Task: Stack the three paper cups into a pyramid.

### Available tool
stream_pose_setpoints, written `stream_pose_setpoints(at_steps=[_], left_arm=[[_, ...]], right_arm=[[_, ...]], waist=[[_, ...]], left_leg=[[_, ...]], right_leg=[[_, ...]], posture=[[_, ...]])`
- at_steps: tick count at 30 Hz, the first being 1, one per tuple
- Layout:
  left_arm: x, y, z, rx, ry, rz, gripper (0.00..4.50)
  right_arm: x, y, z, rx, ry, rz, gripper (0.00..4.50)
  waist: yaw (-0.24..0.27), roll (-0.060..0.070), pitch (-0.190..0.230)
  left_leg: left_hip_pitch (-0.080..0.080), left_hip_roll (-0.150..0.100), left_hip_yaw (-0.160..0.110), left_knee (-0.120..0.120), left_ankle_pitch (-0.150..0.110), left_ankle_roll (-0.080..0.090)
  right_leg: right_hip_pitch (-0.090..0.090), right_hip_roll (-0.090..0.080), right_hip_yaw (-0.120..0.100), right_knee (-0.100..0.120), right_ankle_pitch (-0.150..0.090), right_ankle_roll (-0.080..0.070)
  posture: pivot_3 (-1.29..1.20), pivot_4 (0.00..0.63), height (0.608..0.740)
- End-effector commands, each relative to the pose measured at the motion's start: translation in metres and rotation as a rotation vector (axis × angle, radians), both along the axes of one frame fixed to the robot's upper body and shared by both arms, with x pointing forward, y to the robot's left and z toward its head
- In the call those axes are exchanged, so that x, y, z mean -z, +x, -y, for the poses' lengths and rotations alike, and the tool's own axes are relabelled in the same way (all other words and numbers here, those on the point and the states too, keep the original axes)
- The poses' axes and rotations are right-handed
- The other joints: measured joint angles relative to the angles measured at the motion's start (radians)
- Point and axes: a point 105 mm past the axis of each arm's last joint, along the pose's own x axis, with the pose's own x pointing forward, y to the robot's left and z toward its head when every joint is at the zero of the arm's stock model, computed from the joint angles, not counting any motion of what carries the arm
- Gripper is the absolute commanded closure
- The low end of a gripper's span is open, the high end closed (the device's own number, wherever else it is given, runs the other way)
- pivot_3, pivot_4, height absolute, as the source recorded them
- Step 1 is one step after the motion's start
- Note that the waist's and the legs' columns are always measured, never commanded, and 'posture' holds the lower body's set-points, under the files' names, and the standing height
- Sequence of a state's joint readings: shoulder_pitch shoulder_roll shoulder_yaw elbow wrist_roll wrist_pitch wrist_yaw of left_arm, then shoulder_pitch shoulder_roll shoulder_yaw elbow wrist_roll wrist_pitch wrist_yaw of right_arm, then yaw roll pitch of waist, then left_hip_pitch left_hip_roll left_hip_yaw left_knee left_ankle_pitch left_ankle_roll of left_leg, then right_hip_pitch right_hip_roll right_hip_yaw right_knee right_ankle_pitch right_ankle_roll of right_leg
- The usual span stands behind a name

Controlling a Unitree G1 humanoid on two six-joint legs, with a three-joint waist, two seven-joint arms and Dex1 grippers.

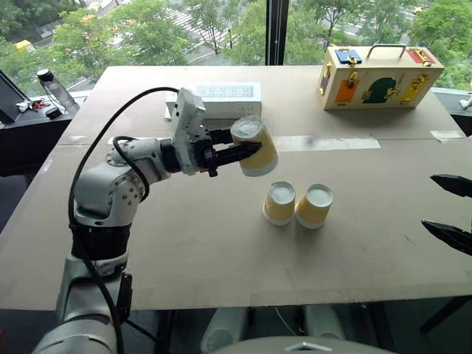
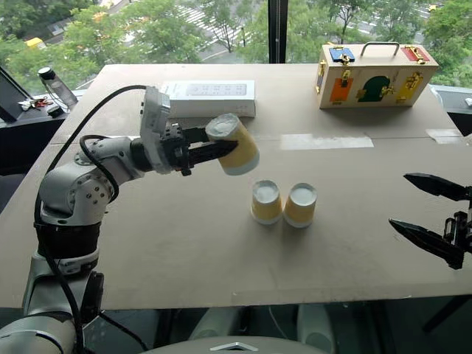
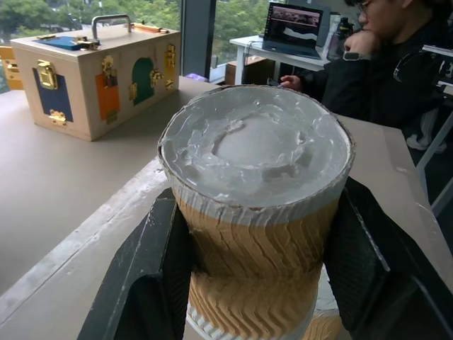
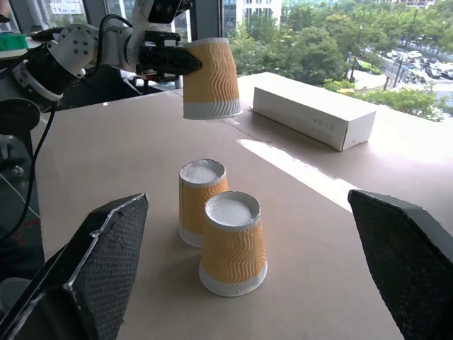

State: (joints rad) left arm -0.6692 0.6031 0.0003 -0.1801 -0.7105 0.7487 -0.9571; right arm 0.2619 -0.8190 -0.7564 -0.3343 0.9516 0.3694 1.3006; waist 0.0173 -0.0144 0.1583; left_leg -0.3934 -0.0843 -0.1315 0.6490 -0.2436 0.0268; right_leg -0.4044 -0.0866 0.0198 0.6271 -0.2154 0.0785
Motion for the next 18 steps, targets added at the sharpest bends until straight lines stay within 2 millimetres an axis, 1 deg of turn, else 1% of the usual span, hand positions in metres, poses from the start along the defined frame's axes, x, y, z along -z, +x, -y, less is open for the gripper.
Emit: stream_pose_setpoints(at_steps=[1,5,7,11,18], left_arm=[[-0.008,-0.009,0.022,0.109,0.028,0.029,2.54],[-0.001,-0.012,0.039,0.18,0.063,0.035,2.54],[0.006,-0.013,0.048,0.2,0.079,0.037,2.54],[0.016,-0.012,0.056,0.212,0.102,0.034,2.54],[0.022,-0.008,0.065,0.206,0.13,0.05,2.54]], right_arm=[[-0.011,-0.007,0.004,0.019,-0.006,0.034,0.0],[-0.014,-0.01,0.003,0.026,0.001,0.03,0.0],[-0.014,-0.012,0.002,0.036,0.009,0.031,0.0],[-0.012,-0.014,0.002,0.047,0.018,0.024,0.0],[-0.005,-0.014,0.008,0.06,0.017,0.007,0.0]], waist=[[-0.007,0.0,0.0],[-0.008,0.0,0.0],[-0.005,0.0,0.0],[-0.003,0.0,0.001],[-0.002,0.0,0.001]], left_leg=[[0.0,0.0,0.0,0.0,0.0,0.0],[0.001,0.0,0.001,0.0,-0.001,0.001],[0.001,0.0,0.002,0.0,-0.001,0.001],[0.0,0.0,0.001,0.0,-0.001,0.001],[0.0,0.0,0.002,0.0,-0.001,0.002]], right_leg=[[0.0,0.0,0.0,0.0,0.0,0.0],[0.0,0.0,0.001,0.0,0.0,0.0],[0.0,0.0,0.002,0.0,0.0,0.0],[0.0,0.0,0.002,0.0,0.0,0.0],[0.0,0.0,0.002,0.0,0.0,0.0]], posture=[[0.0,0.15,0.74],[0.0,0.15,0.74],[0.0,0.15,0.74],[0.0,0.15,0.74],[0.0,0.15,0.74]])
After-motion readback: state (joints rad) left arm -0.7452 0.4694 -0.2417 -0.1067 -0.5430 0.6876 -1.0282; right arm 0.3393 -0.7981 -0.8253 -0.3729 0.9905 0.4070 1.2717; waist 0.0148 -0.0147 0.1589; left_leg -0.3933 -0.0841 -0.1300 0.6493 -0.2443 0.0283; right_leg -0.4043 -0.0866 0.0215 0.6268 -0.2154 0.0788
